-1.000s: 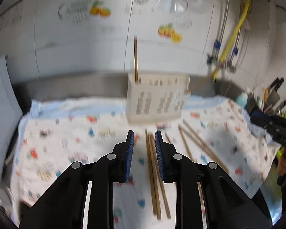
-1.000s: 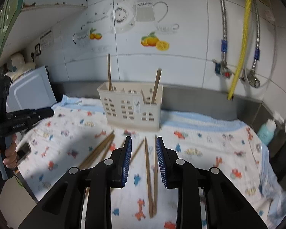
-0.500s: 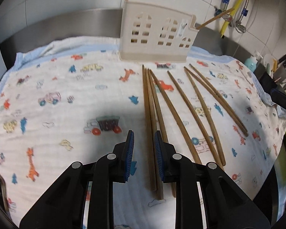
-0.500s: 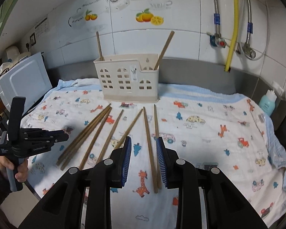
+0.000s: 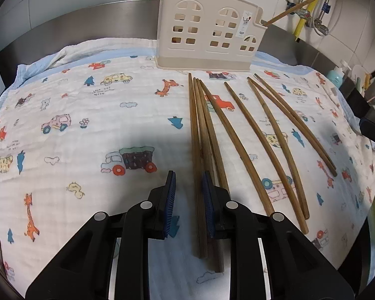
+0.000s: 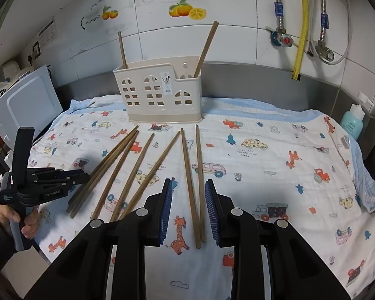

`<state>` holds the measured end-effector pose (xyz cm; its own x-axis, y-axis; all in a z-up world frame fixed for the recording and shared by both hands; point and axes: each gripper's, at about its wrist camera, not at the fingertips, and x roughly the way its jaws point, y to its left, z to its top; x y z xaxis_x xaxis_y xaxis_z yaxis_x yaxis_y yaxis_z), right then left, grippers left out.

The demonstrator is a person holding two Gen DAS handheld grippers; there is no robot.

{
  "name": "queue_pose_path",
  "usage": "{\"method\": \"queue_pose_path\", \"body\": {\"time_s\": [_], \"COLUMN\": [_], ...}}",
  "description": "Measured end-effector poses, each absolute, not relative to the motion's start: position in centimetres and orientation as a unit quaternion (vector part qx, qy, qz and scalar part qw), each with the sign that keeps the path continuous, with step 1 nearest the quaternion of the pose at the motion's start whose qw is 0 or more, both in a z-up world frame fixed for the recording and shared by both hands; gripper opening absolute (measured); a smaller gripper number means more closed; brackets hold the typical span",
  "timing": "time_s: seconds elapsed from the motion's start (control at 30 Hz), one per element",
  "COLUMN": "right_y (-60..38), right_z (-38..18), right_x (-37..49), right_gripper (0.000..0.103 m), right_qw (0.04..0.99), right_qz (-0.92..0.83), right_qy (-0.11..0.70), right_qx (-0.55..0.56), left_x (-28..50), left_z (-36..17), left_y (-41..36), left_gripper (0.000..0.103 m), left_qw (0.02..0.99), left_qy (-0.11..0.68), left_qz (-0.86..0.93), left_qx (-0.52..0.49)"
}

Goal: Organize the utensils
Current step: 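Lower the right tool onto another chopstick and close its fingers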

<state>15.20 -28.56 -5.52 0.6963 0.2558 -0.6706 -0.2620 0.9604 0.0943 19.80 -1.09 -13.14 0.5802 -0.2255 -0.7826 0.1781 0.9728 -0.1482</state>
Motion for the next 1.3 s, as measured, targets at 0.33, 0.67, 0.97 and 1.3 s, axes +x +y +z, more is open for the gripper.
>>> {"method": "queue_pose_path", "body": {"time_s": [0.33,0.67,0.97,1.3], "right_y": [-28.9,-29.3,-28.8,-28.8], "right_z": [-6.7,-9.6,-11.9,-13.1], "right_x": [15.5,16.9,19.1,19.8], "right_gripper": [0.027,0.024,0.012,0.01], "right_qw": [0.917,0.905,0.893,0.887], "right_qz": [0.137,0.132,0.132,0.132], "right_qy": [0.374,0.404,0.43,0.442], "right_qx": [-0.004,0.0,-0.007,-0.015], "left_x": [20.1,20.6,20.6,20.3], "left_z": [-13.3,-13.3,-13.3,-13.4], "left_y": [-1.5,-0.4,-0.1,0.3], "left_gripper": [0.012,0.011,0.011,0.011], "left_qw": [0.894,0.896,0.895,0.893], "left_qy": [0.441,0.44,0.441,0.443], "left_qz": [-0.083,-0.065,-0.067,-0.078], "left_qx": [0.004,0.005,-0.001,-0.018]}}
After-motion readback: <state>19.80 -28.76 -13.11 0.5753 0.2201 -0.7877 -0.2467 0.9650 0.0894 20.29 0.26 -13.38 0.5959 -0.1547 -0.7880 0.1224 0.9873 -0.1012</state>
